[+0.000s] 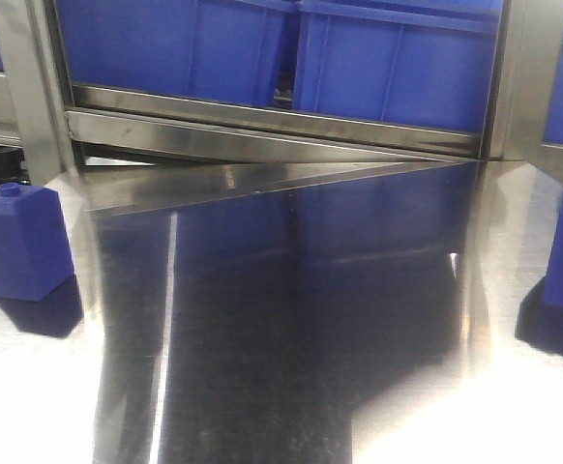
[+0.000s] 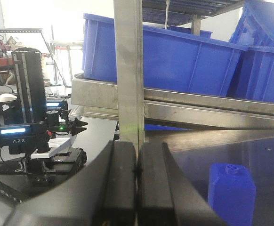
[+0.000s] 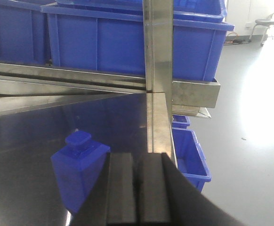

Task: Pick and sort blue part to right shelf
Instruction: 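Reach the left gripper down over the blue part nearest it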

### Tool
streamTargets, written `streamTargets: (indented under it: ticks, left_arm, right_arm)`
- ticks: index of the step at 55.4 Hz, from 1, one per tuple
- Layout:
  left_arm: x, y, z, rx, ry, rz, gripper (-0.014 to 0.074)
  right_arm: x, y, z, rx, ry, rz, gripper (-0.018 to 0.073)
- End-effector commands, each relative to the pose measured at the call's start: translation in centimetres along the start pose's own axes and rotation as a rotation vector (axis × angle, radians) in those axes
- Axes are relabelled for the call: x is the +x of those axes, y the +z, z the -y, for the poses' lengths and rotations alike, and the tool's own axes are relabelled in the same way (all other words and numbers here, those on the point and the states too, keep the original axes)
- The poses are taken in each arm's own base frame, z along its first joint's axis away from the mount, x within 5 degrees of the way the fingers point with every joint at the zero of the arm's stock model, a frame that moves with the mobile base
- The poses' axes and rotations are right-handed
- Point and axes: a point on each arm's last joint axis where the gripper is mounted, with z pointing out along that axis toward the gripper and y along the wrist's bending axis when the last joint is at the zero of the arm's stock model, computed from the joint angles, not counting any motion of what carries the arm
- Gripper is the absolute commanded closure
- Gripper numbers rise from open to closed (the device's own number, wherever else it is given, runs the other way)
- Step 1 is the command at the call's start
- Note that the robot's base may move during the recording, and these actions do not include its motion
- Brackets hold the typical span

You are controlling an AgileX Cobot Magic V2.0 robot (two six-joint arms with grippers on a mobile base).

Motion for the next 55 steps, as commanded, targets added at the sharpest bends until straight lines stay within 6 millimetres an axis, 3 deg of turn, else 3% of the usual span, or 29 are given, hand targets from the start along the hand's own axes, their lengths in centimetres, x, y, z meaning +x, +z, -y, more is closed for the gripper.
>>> streamTargets:
  ticks: [1, 8, 16, 27, 35, 44, 55]
  left_arm:
    - [0.0, -0.2, 0.0, 0.004, -0.011, 0.092, 0.0472]
    - [-0.9, -0.3, 0.0, 0.003, -0.048, 0.185, 0.0471]
    - [-4.0, -0.6, 0.0, 0.006, -0.053, 0.262, 0.0471]
    - [-10.1, 0.0, 0.2, 0.004, -0.031, 0.040, 0.0469]
    - [-13.9, 1.9, 0.5, 0.026, -0.029, -0.188, 0.0464]
    - [-15.5, 5.0, 1.1, 0.083, 0.010, -0.395, 0.0342]
    - [-15.0, 9.0, 2.5, 0.167, 0.051, -0.595, 0.0160]
  right_arm:
    - [-1.1, -0.2, -0.1, -0.004, -0.011, 0.110, 0.0519]
    - [-1.1, -0.2, -0.1, -0.004, -0.011, 0.110, 0.0519]
    - [-1.1, -0.2, -0.1, -0.004, -0.011, 0.110, 0.0519]
    - [-1.1, -0.2, -0.1, -0.004, -0.011, 0.110, 0.0519]
    - [-1.1, -0.2, -0.1, -0.004, -0.011, 0.110, 0.0519]
    - [-1.1, -0.2, -0.1, -0.004, -0.011, 0.110, 0.0519]
    - [-1.1, -0.2, -0.1, -0.004, -0.011, 0.110, 0.0519]
